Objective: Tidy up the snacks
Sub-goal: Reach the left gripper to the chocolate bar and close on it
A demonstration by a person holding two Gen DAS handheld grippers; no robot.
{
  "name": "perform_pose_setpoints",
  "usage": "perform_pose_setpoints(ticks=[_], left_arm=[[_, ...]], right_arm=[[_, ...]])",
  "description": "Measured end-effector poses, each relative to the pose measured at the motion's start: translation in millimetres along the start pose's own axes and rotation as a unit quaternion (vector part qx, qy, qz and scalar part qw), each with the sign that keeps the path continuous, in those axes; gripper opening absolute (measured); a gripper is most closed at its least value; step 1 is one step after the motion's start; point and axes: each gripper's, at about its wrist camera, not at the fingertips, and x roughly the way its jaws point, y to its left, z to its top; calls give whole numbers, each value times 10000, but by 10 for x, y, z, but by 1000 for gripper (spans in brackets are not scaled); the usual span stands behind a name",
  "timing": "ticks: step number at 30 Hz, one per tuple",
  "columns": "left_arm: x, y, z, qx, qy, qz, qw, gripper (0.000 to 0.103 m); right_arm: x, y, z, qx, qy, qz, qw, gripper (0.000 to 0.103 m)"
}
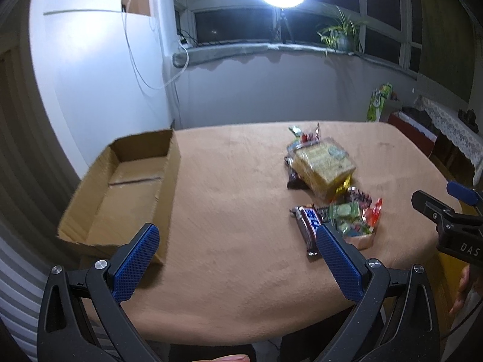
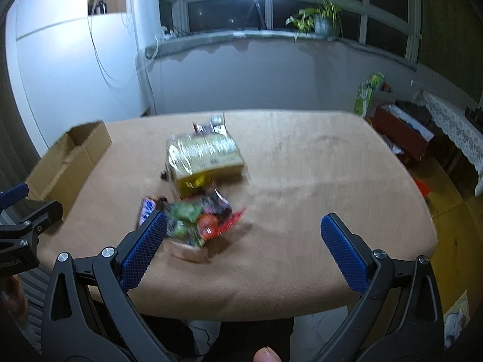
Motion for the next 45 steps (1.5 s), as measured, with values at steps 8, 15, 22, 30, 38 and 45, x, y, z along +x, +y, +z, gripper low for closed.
perform_pose_setpoints(ticks=[8, 15, 22, 30, 38, 45], left_arm=[[543, -182, -350, 156, 561, -232, 9980, 103], [767, -231, -520, 297, 762, -404, 9958, 103], [867, -84, -583, 214, 523, -926, 9941, 103], [853, -28, -536, 487, 609, -1321, 9882, 103], [862, -252, -257, 394, 501, -1871, 9803, 101], [1026, -403, -206, 393, 658, -1906, 9787, 54]], right_arm=[[559, -92, -429, 61, 715, 113, 9974, 103], [706, -59, -586, -221, 660, 125, 9975, 103], [687, -64, -650, -545, 163, 253, 9981, 103], [610, 174, -641, -938, -73, 985, 9907, 93], [675, 427, -612, -1083, -163, 1324, 9851, 59], [634, 349, -639, -929, -225, 1373, 9859, 22]])
